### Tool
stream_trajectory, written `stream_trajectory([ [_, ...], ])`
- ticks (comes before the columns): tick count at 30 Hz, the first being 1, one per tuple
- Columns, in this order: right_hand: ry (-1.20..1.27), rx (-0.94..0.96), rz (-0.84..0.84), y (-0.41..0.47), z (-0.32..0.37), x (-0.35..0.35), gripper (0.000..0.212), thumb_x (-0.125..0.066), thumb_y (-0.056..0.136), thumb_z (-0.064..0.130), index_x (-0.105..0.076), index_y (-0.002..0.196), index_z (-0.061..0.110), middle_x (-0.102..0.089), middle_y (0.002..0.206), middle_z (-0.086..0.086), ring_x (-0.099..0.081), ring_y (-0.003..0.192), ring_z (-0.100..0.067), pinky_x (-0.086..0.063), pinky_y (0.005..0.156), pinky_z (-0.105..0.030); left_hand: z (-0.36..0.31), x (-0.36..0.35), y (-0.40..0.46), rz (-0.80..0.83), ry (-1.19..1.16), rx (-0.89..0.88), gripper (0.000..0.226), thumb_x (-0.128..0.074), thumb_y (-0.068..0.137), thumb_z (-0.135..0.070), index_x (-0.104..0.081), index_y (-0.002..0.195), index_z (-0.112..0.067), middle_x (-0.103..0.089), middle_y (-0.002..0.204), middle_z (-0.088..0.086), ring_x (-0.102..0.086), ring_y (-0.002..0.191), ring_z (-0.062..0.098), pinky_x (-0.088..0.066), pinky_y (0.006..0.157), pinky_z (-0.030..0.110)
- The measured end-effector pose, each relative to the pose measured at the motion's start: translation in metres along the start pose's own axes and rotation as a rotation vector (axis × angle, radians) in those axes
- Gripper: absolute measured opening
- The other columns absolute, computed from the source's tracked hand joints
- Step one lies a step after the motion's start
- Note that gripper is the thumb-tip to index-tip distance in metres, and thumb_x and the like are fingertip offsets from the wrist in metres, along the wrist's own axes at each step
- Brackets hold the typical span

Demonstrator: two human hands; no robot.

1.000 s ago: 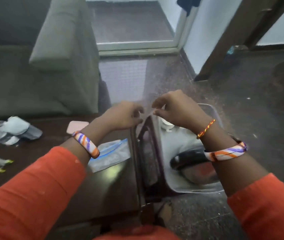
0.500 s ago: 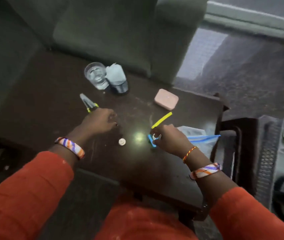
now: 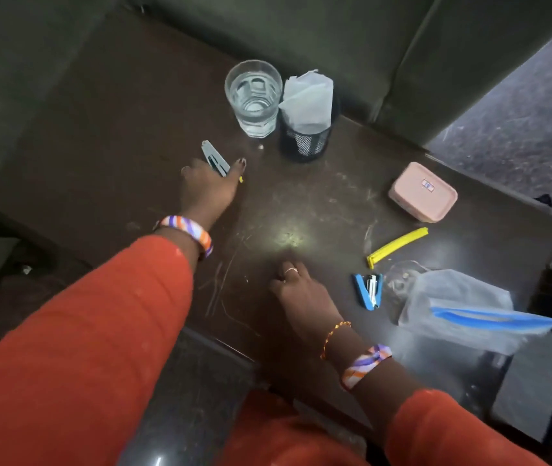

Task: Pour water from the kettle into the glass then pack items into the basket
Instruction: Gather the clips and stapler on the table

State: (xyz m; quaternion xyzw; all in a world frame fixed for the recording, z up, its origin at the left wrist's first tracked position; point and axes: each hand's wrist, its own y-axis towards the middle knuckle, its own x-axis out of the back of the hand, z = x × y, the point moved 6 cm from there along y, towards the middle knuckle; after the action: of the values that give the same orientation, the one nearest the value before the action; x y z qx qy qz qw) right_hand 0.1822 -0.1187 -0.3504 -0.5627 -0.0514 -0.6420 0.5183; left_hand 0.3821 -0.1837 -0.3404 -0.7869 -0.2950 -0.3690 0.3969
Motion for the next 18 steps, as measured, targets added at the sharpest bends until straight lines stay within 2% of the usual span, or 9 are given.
stream_trajectory([
  [2, 0.017, 0.002, -0.032, -0.001, -0.009, -0.003, 0.03, -0.041, 0.092, 0.002, -0.051, 0.12, 0.006, -0.038, 0.131, -0.015, -0.036, 0.121, -0.031, -0.047, 0.077, -0.039, -0.003, -0.011, 0.014, 0.005, -0.052, 0.073, 0.071, -0.06, 0.077, -0.054, -0.051, 0.118, 0.003, -0.056, 0.125, 0.024, -0.052, 0.118, 0.038, -0.045, 0.095, 0.04],
  [7, 0.178, -0.032, -0.198, -0.02, -0.034, 0.009, 0.032, -0.048, 0.088, 0.002, -0.055, 0.118, 0.011, -0.049, 0.121, -0.012, -0.046, 0.113, -0.029, -0.047, 0.073, -0.034, 0.001, -0.014, 0.012, 0.069, -0.082, 0.131, 0.045, -0.066, 0.072, -0.026, -0.062, 0.108, 0.0, -0.066, 0.115, 0.019, -0.063, 0.107, 0.034, -0.053, 0.091, 0.038],
  [9, 0.279, -0.07, -0.252, -0.037, -0.041, 0.022, 0.026, -0.048, 0.087, 0.003, -0.06, 0.109, 0.009, -0.053, 0.115, -0.012, -0.049, 0.107, -0.029, -0.049, 0.076, -0.037, 0.007, -0.015, -0.01, 0.137, -0.15, 0.167, 0.036, -0.067, 0.066, -0.024, -0.067, 0.094, -0.001, -0.072, 0.093, 0.019, -0.07, 0.085, 0.032, -0.057, 0.083, 0.043],
  [10, 0.328, -0.099, -0.274, -0.048, -0.045, 0.03, 0.022, -0.048, 0.086, 0.006, -0.061, 0.104, 0.008, -0.054, 0.114, -0.011, -0.05, 0.105, -0.028, -0.049, 0.077, -0.038, 0.007, -0.017, -0.028, 0.171, -0.199, 0.176, 0.028, -0.069, 0.065, -0.022, -0.068, 0.084, -0.002, -0.073, 0.073, 0.015, -0.07, 0.068, 0.027, -0.058, 0.079, 0.045],
  [12, 0.428, -0.171, -0.343, -0.073, -0.054, 0.046, 0.023, -0.048, 0.08, 0.015, -0.063, 0.096, 0.009, -0.055, 0.108, -0.01, -0.052, 0.099, -0.026, -0.049, 0.076, -0.037, 0.002, -0.024, -0.073, 0.263, -0.205, 0.17, 0.014, -0.071, 0.068, -0.015, -0.063, 0.059, -0.008, -0.058, 0.032, 0.0, -0.058, 0.033, 0.01, -0.059, 0.076, 0.048],
  [13, 0.467, -0.213, -0.386, -0.087, -0.06, 0.054, 0.025, -0.048, 0.077, 0.017, -0.065, 0.094, 0.01, -0.055, 0.105, -0.011, -0.053, 0.096, -0.027, -0.048, 0.075, -0.035, -0.005, -0.029, -0.1, 0.335, -0.184, 0.146, 0.02, -0.072, 0.069, -0.012, -0.059, 0.053, -0.011, -0.053, 0.026, -0.005, -0.051, 0.025, 0.004, -0.059, 0.075, 0.048],
  [14, 0.491, -0.258, -0.434, -0.102, -0.068, 0.063, 0.025, -0.048, 0.076, 0.014, -0.066, 0.093, 0.008, -0.056, 0.102, -0.012, -0.054, 0.093, -0.028, -0.047, 0.074, -0.034, -0.016, -0.035, -0.127, 0.407, -0.187, 0.101, 0.02, -0.072, 0.07, -0.01, -0.06, 0.053, -0.012, -0.053, 0.026, -0.006, -0.051, 0.026, 0.002, -0.059, 0.075, 0.046],
  [16, 0.532, -0.375, -0.544, -0.136, -0.088, 0.078, 0.023, -0.05, 0.079, 0.007, -0.069, 0.092, 0.007, -0.059, 0.099, -0.013, -0.055, 0.093, -0.029, -0.044, 0.075, -0.03, -0.046, -0.047, -0.179, 0.549, -0.179, -0.038, 0.005, -0.073, 0.069, -0.01, -0.068, 0.069, -0.009, -0.065, 0.047, 0.002, -0.064, 0.049, 0.015, -0.056, 0.075, 0.043],
  [18, 0.563, -0.523, -0.674, -0.179, -0.11, 0.093, 0.021, -0.054, 0.081, 0.006, -0.069, 0.096, 0.011, -0.063, 0.101, -0.009, -0.057, 0.097, -0.026, -0.047, 0.078, -0.032, -0.084, -0.057, -0.225, 0.622, -0.115, -0.248, 0.018, -0.074, 0.065, -0.017, -0.072, 0.081, -0.012, -0.07, 0.072, 0.012, -0.066, 0.072, 0.028, -0.054, 0.077, 0.04],
])
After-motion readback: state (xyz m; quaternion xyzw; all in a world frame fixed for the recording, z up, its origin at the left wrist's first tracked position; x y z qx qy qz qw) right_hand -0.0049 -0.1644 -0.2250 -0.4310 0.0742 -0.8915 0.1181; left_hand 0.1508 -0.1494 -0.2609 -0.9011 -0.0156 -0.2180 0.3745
